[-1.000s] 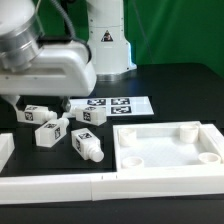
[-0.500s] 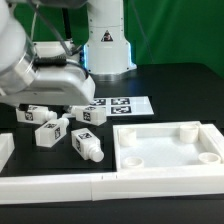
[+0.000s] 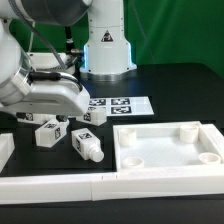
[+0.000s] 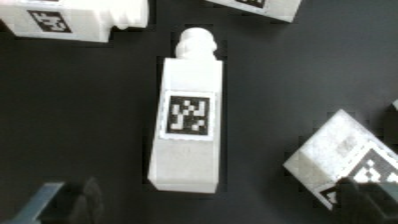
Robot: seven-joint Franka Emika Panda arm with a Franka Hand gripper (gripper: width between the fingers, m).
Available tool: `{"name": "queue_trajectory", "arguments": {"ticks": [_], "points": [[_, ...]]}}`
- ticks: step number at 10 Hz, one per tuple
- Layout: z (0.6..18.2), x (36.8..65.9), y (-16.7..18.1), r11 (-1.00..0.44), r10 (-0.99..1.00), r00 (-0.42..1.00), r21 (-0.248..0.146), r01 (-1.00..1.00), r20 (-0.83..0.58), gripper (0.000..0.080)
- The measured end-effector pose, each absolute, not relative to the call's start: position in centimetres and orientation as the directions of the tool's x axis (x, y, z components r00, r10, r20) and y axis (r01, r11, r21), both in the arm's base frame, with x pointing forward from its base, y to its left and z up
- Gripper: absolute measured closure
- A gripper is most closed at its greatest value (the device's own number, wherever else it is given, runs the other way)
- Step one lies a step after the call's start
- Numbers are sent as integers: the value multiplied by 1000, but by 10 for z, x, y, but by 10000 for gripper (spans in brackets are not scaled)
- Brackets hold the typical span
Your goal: Assemble one leg
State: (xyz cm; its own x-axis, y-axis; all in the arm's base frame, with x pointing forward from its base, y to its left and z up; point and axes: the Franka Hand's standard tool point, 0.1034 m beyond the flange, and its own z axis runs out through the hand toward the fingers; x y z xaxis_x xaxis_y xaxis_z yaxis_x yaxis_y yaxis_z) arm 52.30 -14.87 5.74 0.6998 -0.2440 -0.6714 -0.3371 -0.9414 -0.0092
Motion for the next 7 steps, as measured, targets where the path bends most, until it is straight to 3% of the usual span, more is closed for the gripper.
{"name": "queue_trajectory", "arguments": {"ticks": [4,7], "points": [[23,488,-157,-915,-294,618,27,-404,-729,150],[12,482,-156,-912,-300,600,38,-409,-741,150]]}}
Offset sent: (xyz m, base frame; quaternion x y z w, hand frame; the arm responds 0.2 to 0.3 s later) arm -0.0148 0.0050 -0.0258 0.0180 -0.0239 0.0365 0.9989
